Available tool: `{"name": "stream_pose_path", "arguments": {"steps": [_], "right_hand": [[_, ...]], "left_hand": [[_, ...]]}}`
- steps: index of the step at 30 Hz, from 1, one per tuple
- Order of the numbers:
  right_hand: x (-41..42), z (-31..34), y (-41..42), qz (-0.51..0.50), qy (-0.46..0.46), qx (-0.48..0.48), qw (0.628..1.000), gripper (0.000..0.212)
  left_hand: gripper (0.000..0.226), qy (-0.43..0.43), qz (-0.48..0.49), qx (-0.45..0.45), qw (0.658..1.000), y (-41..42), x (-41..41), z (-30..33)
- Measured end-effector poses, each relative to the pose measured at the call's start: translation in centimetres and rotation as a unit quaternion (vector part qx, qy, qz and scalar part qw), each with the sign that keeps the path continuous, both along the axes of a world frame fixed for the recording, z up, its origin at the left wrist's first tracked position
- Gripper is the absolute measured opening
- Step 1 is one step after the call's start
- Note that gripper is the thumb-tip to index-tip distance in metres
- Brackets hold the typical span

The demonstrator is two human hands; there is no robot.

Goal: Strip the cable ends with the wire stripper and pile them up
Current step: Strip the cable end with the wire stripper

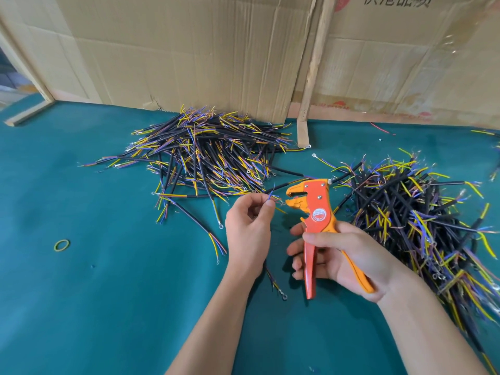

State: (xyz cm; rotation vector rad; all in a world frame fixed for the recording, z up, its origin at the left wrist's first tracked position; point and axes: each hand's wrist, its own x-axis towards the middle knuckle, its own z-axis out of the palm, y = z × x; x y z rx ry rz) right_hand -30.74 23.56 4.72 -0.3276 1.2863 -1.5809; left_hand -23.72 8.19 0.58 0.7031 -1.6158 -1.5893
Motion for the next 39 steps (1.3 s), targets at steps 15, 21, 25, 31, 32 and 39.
{"name": "stream_pose_path", "arguments": {"steps": [15,21,25,31,32,39], "right_hand": [[0.41,0.18,-0.04,0.039,0.051,0.02,0.998,0.034],[0.42,0.18,-0.25,0.043,0.054,0.021,0.997,0.025],[0.34,0.08,-0.25,0.047,0.054,0.017,0.997,0.022],[0.26,0.19,0.06,0.057,0.053,0.02,0.997,0.014],[0.23,0.24,0.12,0.06,0.052,0.02,0.997,0.013],[0.08,0.25,0.46,0.076,0.05,0.024,0.996,0.017]], "left_hand": [[0.005,0.008,-0.043,0.02,0.999,0.1,0.1,0.2],[0.01,0.035,-0.046,0.016,0.998,-0.16,0.08,0.06],[0.013,0.034,-0.051,0.017,0.998,-0.27,0.0,-0.11],[0.015,0.027,-0.066,0.023,0.997,-0.36,0.2,0.14],[0.014,0.029,-0.069,0.02,0.997,-0.31,0.22,0.24],[0.007,0.036,-0.082,0.001,0.996,-0.16,0.4,0.61]]}}
